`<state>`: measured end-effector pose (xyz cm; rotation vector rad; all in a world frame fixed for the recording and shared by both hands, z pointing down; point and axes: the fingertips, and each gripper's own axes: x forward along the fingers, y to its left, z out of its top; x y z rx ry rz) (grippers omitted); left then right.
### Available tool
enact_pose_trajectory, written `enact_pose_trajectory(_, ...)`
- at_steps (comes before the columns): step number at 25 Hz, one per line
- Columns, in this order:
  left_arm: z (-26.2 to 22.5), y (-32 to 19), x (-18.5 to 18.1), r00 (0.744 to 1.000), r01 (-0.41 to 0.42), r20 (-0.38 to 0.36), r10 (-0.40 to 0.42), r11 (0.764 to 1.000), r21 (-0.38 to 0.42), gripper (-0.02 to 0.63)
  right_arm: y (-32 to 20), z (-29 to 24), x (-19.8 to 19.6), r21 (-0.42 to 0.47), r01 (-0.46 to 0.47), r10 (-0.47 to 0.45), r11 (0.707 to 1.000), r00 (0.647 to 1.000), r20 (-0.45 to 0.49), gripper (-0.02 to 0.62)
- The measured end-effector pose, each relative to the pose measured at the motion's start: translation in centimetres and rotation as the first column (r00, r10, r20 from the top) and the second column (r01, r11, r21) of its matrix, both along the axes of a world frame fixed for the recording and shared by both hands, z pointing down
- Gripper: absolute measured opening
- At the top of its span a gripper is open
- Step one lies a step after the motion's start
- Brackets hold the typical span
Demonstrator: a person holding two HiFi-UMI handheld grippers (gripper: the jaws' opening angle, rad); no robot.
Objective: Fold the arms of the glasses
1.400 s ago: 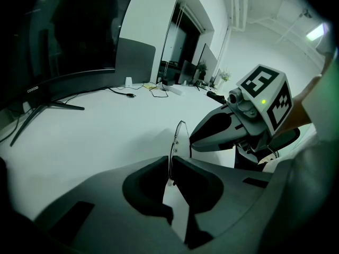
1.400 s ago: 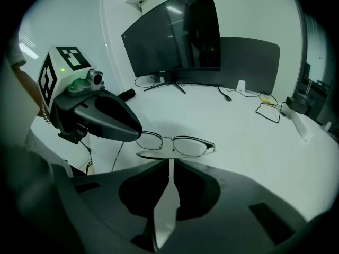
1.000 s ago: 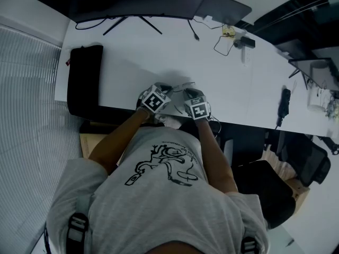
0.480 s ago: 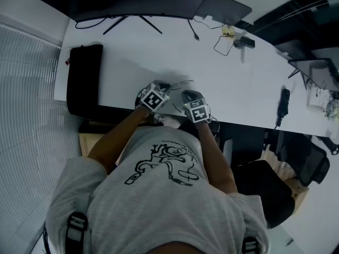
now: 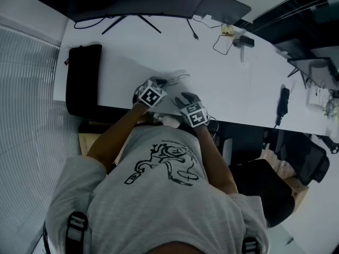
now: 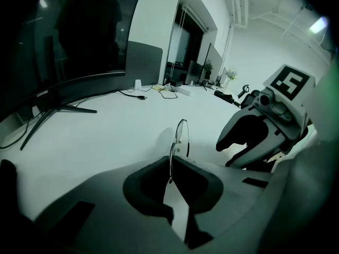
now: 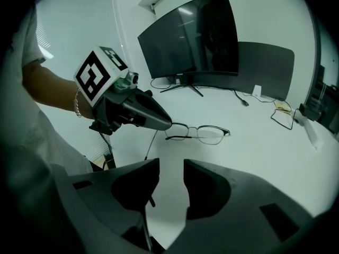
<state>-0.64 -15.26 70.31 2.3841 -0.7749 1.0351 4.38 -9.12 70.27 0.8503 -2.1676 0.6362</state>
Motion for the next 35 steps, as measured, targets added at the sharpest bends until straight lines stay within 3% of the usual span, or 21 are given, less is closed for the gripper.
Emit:
enact_pose_trajectory(6,0.0,-0.4,-0.4,1.000,0.008,0.007,-0.008,1.000,0.011,0.037,0.9,0.0,-1.2,0.005,0.041,-0.041,0.999,0.999,-0.008,0.229)
enact_pose_trajectory(17,0.2,-0.6,-0.5,1.000,0.009,0.021,-0.009,1.000,0.013,0.035,1.2,-0.7,-2.0,0.018,0.082,-0.082,0.996,0.997,0.012,0.272)
enact_pose_trajectory(35,0.1,-0.4,-0.7,1.000,-0.005,0.019,0.005,1.000,0.003,0.032,1.7,1.1,-0.8,-0.010,0.095,-0.096,0.995,0.992,-0.081,0.255)
